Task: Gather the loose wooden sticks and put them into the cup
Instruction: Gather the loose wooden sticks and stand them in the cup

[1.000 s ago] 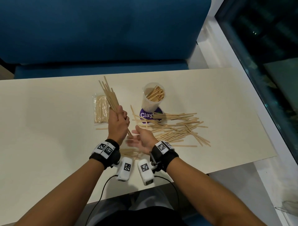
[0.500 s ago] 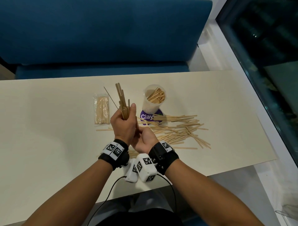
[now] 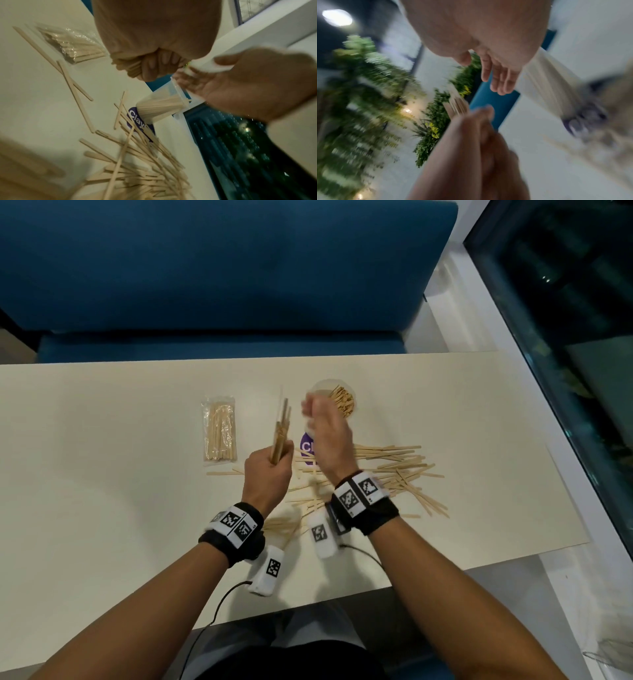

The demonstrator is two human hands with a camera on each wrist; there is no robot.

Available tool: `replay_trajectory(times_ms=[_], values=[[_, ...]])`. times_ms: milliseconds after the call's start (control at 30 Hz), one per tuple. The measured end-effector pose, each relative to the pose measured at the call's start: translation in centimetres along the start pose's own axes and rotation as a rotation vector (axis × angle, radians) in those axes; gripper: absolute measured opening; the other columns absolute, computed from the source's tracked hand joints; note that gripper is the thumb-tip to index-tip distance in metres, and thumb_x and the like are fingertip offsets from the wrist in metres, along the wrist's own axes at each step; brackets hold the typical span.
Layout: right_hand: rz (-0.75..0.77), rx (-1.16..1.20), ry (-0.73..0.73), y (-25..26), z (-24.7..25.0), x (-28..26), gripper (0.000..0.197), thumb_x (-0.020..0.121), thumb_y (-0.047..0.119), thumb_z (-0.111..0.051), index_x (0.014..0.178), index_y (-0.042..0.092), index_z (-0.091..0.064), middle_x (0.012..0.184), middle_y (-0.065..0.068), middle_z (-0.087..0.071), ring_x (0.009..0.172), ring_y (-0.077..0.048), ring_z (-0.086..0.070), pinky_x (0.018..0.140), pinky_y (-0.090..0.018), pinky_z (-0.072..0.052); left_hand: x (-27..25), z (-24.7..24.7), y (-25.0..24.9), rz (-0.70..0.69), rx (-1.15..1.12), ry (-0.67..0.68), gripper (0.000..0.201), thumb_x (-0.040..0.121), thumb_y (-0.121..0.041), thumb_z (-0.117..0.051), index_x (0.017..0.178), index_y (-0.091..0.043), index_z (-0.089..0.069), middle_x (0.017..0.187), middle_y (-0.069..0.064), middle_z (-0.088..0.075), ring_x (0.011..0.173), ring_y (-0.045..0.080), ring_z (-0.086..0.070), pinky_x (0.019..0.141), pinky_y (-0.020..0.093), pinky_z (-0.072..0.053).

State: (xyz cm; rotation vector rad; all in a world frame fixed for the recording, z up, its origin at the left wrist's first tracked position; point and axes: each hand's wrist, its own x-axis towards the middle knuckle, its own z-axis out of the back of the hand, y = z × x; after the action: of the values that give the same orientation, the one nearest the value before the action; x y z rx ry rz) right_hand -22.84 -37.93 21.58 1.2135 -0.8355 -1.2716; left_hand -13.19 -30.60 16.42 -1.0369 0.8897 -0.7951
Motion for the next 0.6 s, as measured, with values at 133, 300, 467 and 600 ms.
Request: replay_trajectory(times_ms=[133,300,467,600], values=[[0.255,-0.306,0.277,3.1,0.5,1.1,0.047,0.110,0.036,-0.031,0.134,0.008,-0.061,0.133,-0.009,-0.065,0.122,-0.017,-0.060,0.106,-0.038,-0.049,-0.5,-0.1,0.1,-0.026,0.178,0.153,0.054,0.100,-0.023,-0.063,0.051,-0.017,-0.040,0.047,-0.004,-0.040,0.041,0.009,-0.027,0.042,0.017,-0.025],[0.147,-0.521,0.482,2.1,0.1,0.1,0.053,0.108,0.045,-0.033,0.115,0.012,-0.074,0.115,-0.003,-0.075,0.108,-0.015,-0.068,0.100,-0.038,-0.052,-0.2,0.6,-0.5,0.031,0.171,0.230,0.043,0.096,-0.013,-0.060,0.056,-0.013,-0.044,0.049,-0.002,-0.046,0.044,0.014,-0.034,0.042,0.019,-0.028],[-0.147,-0.089,0.147,-2.0,-0.1,-0.9,0.043,0.109,0.040,-0.036,0.117,0.012,-0.069,0.111,-0.005,-0.073,0.098,-0.015,-0.068,0.088,-0.034,-0.055,0.0,1.5,-1.4,0.170,-0.260,0.178,0.051,0.100,-0.051,-0.062,0.068,-0.013,-0.050,0.053,0.003,-0.042,0.042,0.018,-0.035,0.044,0.027,-0.033],[-0.896,0.608,0.316,-4.8,-0.9,-4.9,0.065,0.107,0.051,-0.034,0.127,-0.007,-0.057,0.110,-0.028,-0.066,0.092,-0.036,-0.067,0.088,-0.048,-0.054,0.4,1.0,-3.7,0.126,-0.431,0.012,0.052,0.099,-0.050,-0.062,0.064,-0.016,-0.045,0.051,0.004,-0.039,0.040,0.017,-0.034,0.042,0.026,-0.032]])
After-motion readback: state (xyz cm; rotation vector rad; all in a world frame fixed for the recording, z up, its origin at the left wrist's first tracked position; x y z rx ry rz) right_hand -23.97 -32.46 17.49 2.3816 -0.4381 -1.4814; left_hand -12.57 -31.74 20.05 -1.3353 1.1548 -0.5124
